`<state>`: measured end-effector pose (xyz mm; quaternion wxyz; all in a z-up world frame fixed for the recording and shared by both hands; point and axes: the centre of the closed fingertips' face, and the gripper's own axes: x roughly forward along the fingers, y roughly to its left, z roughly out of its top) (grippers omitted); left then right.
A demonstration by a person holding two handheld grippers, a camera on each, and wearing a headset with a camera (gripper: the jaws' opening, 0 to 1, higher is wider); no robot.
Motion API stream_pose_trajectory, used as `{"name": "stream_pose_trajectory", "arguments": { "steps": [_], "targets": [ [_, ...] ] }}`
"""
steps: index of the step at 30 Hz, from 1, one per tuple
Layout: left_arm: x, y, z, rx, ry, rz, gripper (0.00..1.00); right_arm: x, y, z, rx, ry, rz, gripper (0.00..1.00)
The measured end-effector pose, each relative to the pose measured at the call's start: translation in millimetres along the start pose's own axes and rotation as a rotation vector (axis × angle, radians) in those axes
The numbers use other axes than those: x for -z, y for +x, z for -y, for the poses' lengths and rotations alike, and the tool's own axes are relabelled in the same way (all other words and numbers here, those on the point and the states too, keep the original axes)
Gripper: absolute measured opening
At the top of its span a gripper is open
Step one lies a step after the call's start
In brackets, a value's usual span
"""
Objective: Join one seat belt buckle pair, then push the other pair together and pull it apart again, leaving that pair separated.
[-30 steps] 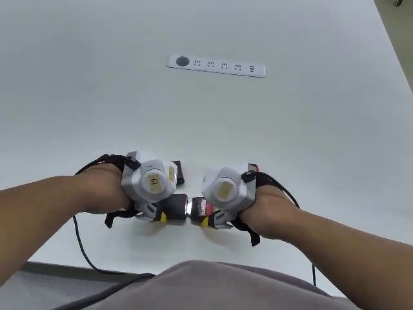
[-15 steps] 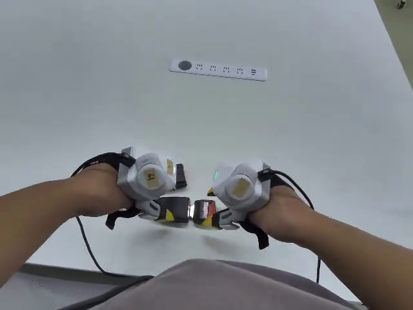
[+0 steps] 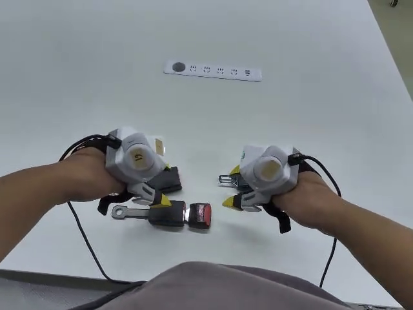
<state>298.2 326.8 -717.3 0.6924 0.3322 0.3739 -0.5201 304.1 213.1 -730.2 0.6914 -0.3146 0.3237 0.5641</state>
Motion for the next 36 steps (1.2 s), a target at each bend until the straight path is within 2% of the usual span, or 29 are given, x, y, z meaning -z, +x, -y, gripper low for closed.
{"name": "stream_pose_trajectory", "arguments": {
  "steps": [3, 6, 7, 13, 17, 19, 23, 24, 26, 28, 29, 32, 36],
  "targets": [
    [5.6, 1.5, -12.2, -0.010, -0.008, -0.011, 0.49, 12.5, -0.5, 9.7, 0.013, -0.002, -0.019, 0.35],
    [9.8, 3.7, -18.1, -0.011, -0.014, -0.026, 0.50, 21.2, -0.5, 15.5, 0.025, -0.007, -0.037, 0.37],
    [16.9, 8.4, -22.4, -0.005, -0.016, -0.035, 0.50, 23.4, -0.7, 17.7, 0.026, -0.007, -0.040, 0.37],
    [30.9, 20.4, -21.3, 0.028, 0.000, -0.100, 0.50, 36.0, 0.2, 34.3, 0.034, -0.010, -0.063, 0.38],
    [44.0, 32.2, -22.2, 0.050, 0.015, -0.157, 0.49, 40.1, 5.4, 38.8, 0.043, -0.058, -0.084, 0.36],
    [49.4, 39.9, -24.8, 0.052, 0.024, -0.166, 0.49, 41.8, 7.4, 36.8, 0.032, -0.077, -0.104, 0.36],
    [46.0, 38.9, -24.8, 0.075, 0.024, -0.173, 0.46, 51.0, 15.2, 40.3, 0.027, -0.070, -0.132, 0.36],
    [45.6, 39.7, -24.5, 0.081, 0.024, -0.169, 0.42, 52.9, 17.1, 40.2, 0.024, -0.067, -0.138, 0.36],
    [46.0, 43.6, -22.5, 0.102, 0.020, -0.160, 0.41, 58.7, 18.9, 41.1, 0.019, -0.071, -0.167, 0.33],
    [47.0, 44.7, -22.5, 0.115, 0.029, -0.157, 0.40, 61.3, 19.8, 39.9, 0.008, -0.061, -0.175, 0.32],
    [46.4, 44.4, -21.7, 0.123, 0.029, -0.156, 0.40, 57.6, 19.3, 43.0, 0.009, -0.042, -0.151, 0.32],
    [46.7, 45.5, -22.5, 0.130, 0.053, -0.160, 0.39, 59.4, 19.2, 46.6, 0.001, -0.026, -0.157, 0.32],
    [47.1, 45.8, -21.8, 0.141, 0.077, -0.164, 0.39, 58.6, 17.5, 42.2, -0.018, -0.011, -0.151, 0.32]
  ]
}}
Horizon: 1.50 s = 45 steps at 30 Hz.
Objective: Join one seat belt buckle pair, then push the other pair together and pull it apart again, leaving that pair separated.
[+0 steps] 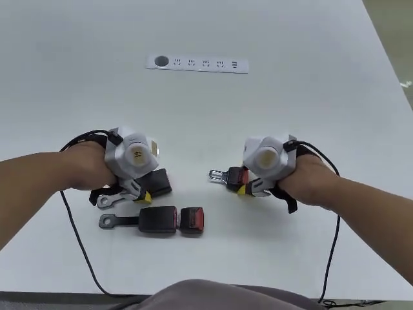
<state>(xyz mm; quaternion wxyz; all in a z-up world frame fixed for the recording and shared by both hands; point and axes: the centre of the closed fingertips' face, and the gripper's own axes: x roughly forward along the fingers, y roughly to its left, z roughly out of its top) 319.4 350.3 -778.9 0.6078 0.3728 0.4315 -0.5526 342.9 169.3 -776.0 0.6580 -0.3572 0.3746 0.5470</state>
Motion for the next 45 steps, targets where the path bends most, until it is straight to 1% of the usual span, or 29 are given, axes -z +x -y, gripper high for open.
{"name": "stream_pose_trajectory", "arguments": {
  "steps": [4, 6, 12, 14, 20, 24, 28, 30, 37, 38, 42, 45],
  "targets": [
    [0.0, 0.7, -1.5, -0.011, 0.038, -0.010, 0.39, 1.7, 0.9, 0.6, -0.009, 0.006, 0.005, 0.32],
    [0.4, 0.8, -2.9, -0.017, 0.041, -0.011, 0.38, 1.4, 1.3, -0.3, -0.013, 0.008, 0.008, 0.32],
    [0.3, 2.3, -1.7, -0.010, 0.057, -0.020, 0.38, 0.5, 3.0, 0.0, -0.027, 0.014, 0.017, 0.32],
    [-1.5, 1.7, 0.8, -0.011, 0.088, -0.023, 0.37, 1.4, 3.1, 0.0, -0.029, 0.014, 0.016, 0.32],
    [-3.5, 1.7, 2.1, -0.011, 0.103, -0.033, 0.37, -3.6, 5.0, -2.2, -0.031, -0.007, 0.007, 0.32],
    [-2.6, 3.5, 0.6, -0.012, 0.120, -0.041, 0.36, -10.8, 8.2, -5.2, -0.035, -0.020, 0.011, 0.31],
    [-3.6, 3.1, 1.3, -0.016, 0.130, -0.049, 0.36, -22.6, 16.0, -7.0, -0.044, -0.039, 0.020, 0.31],
    [-3.3, 3.2, 0.9, -0.018, 0.130, -0.050, 0.36, -28.8, 19.3, -11.7, -0.052, -0.051, 0.024, 0.31],
    [-4.6, 2.3, 1.4, -0.022, 0.130, -0.049, 0.36, -50.1, 29.9, -19.1, -0.061, -0.077, 0.039, 0.31],
    [-4.0, 2.8, 0.7, -0.024, 0.130, -0.048, 0.36, -53.3, 32.0, -20.2, -0.063, -0.091, 0.039, 0.31],
    [-3.2, 3.4, -0.1, -0.030, 0.131, -0.045, 0.36, -63.6, 37.4, -22.1, -0.067, -0.107, 0.037, 0.31],
    [-2.2, 4.3, -1.2, -0.029, 0.129, -0.046, 0.36, -70.6, 39.9, -27.8, -0.077, -0.116, 0.039, 0.31]
  ]
}}
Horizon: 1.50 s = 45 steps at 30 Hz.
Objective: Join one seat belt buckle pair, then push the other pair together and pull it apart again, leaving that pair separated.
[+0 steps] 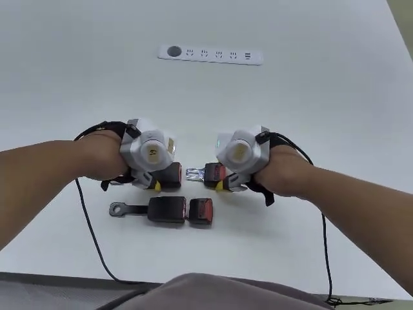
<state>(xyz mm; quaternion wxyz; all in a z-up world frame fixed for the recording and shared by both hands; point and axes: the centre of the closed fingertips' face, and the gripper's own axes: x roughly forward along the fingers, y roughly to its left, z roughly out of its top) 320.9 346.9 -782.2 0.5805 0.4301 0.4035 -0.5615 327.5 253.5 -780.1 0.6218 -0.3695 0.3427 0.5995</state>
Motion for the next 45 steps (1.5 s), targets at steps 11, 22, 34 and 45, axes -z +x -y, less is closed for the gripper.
{"name": "stream_pose_trajectory", "arguments": {
  "steps": [11, 22, 34, 45],
  "targets": [
    [-1.0, -0.4, 1.1, -0.004, 0.012, -0.004, 0.36, -18.4, 9.3, -3.0, -0.015, -0.031, 0.014, 0.31],
    [-1.3, -2.4, 3.3, -0.001, -0.009, 0.027, 0.34, -21.8, 8.6, -5.7, -0.034, -0.050, -0.013, 0.30],
    [-0.1, -1.5, 2.2, 0.002, -0.041, 0.052, 0.33, -24.8, 14.7, -3.1, -0.041, -0.040, -0.049, 0.29],
    [0.1, -1.2, 0.8, -0.011, -0.056, 0.061, 0.33, -33.4, 19.7, -5.0, -0.038, -0.032, -0.061, 0.29]
  ]
}}
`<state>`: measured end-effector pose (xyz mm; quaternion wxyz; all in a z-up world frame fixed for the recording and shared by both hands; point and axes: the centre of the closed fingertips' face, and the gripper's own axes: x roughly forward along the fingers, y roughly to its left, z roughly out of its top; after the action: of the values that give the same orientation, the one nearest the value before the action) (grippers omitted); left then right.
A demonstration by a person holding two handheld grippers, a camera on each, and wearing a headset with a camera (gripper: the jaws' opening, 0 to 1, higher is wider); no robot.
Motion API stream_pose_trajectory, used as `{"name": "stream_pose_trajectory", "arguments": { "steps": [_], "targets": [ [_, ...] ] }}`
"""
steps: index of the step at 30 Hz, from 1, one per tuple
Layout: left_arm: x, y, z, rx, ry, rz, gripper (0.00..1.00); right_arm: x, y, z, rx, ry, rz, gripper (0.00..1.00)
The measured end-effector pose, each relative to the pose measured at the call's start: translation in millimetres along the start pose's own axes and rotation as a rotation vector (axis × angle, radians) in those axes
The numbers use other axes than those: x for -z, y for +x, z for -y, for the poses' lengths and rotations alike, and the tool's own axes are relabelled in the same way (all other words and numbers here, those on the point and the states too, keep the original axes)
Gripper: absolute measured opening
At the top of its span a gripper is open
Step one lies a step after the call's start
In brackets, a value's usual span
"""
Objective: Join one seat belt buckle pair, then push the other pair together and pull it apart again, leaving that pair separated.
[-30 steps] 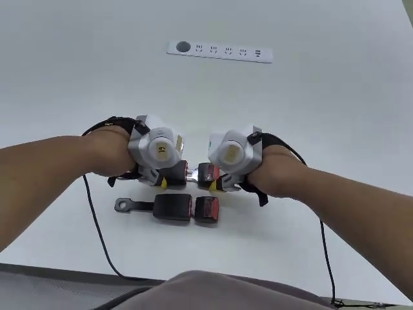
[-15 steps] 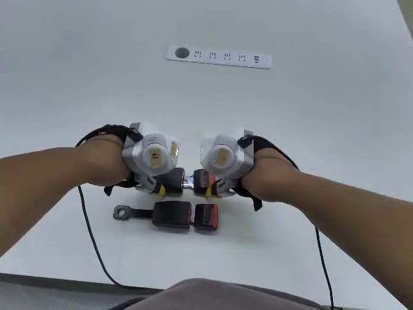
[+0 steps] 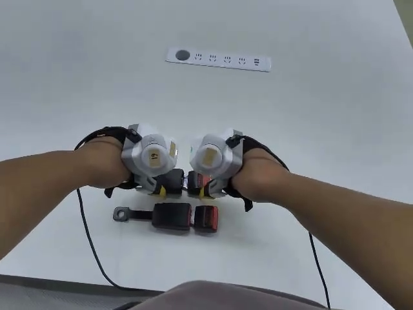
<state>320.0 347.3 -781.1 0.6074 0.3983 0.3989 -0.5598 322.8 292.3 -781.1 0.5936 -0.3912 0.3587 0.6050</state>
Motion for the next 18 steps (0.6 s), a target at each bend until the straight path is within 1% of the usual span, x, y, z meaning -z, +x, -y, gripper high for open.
{"name": "stream_pose_trajectory", "arguments": {
  "steps": [5, 11, 12, 15, 18],
  "targets": [
    [0.6, 0.3, 0.1, -0.004, -0.006, -0.002, 0.33, -0.1, 0.4, -0.2, 0.002, -0.006, -0.002, 0.30],
    [-2.7, -2.7, 3.1, -0.005, -0.002, -0.005, 0.33, 7.5, -6.3, -3.9, 0.005, 0.001, -0.005, 0.30],
    [-2.3, -2.7, 2.7, -0.006, -0.006, -0.005, 0.34, 10.2, -7.2, -2.7, 0.008, 0.003, -0.018, 0.30],
    [-3.0, -3.2, 3.0, -0.003, -0.003, 0.001, 0.34, 10.6, -5.7, 0.9, 0.008, 0.000, -0.010, 0.31],
    [-3.2, -3.4, 3.7, -0.005, -0.005, -0.001, 0.34, 12.7, -6.4, -1.2, 0.012, -0.008, -0.004, 0.31]
  ]
}}
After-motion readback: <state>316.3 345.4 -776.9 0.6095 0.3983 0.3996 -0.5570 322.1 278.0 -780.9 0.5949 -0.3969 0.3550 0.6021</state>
